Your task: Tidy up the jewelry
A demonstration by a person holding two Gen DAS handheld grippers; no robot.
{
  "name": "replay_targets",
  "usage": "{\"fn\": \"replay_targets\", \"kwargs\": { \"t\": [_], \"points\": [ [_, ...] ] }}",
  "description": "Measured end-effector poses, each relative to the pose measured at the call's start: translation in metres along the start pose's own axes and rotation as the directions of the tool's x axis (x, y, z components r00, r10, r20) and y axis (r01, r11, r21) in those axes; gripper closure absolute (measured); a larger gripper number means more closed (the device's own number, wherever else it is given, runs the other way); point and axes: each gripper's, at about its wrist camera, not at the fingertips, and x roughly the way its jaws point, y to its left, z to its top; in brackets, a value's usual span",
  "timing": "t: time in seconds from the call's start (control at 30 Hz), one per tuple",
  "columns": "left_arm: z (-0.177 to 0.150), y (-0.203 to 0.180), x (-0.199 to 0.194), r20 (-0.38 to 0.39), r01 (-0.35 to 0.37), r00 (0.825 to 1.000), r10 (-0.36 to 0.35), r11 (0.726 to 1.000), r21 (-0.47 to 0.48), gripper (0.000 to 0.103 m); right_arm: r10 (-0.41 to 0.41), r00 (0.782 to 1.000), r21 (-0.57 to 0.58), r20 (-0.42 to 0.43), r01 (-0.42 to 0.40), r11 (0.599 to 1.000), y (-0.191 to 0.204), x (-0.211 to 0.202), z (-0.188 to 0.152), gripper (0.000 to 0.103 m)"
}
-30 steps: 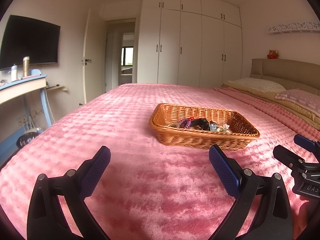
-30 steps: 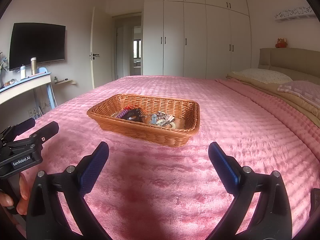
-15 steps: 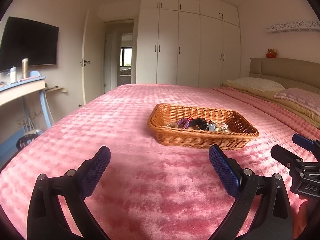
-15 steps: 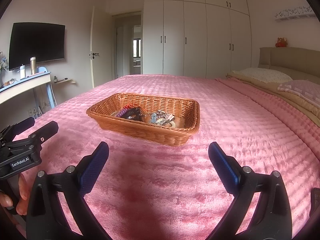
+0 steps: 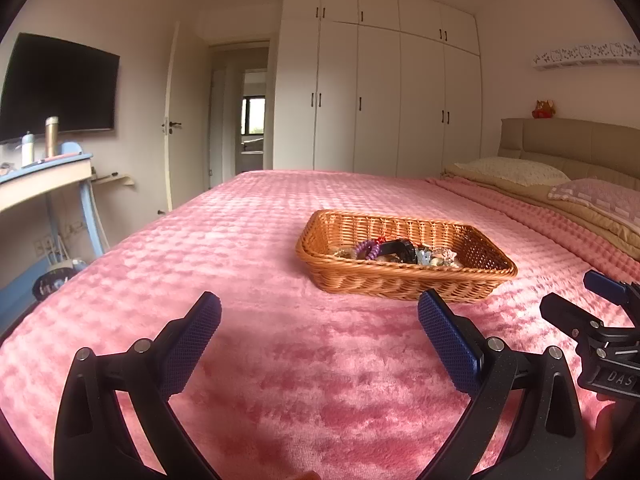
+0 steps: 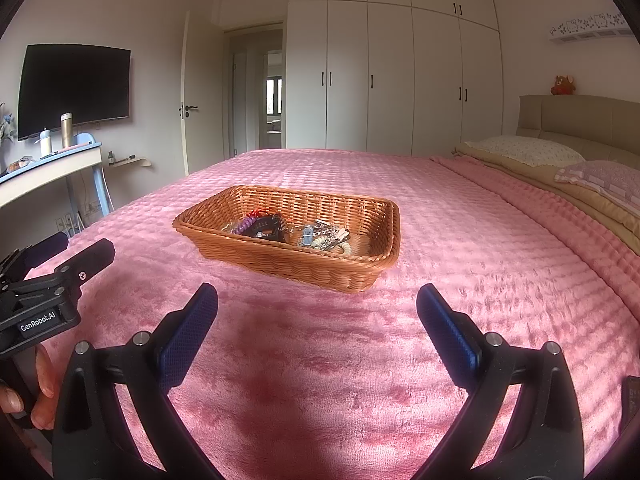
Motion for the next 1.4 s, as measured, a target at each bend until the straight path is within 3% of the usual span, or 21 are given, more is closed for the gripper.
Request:
{"fn": "replay_targets", "kwargs": {
  "t": [0.73, 0.87, 1.1, 1.4],
  "points": [
    [0.000, 0.000, -0.001, -0.004, -0.001, 1.000, 0.001, 1.000, 0.000, 0.007, -0.001, 1.000, -0.003, -0.006, 0.001, 1.000, -0.002, 0.005, 0.001, 0.008],
    [-0.001, 0.003, -0.006, 0.030, 0.013, 0.999, -0.013, 1.000, -0.001, 0.007, -0.001, 1.000, -0.004, -0.006, 0.001, 1.000, -0.002, 0.005, 0.001, 0.008],
    [0.000, 0.007, 0.004, -0.036, 0.017, 0.999, -0.018, 1.000, -0.020, 0.007, 0.000, 1.000, -0.003, -0.009, 0.000, 1.000, -0.003, 0.005, 0.001, 0.008],
    [-0.001, 0.009, 0.004, -0.034, 0.013, 0.999, -0.014, 1.000, -0.021, 0.007, 0.000, 1.000, -0.004, -0.009, 0.000, 1.000, -0.002, 0.005, 0.001, 0.008]
  ]
}}
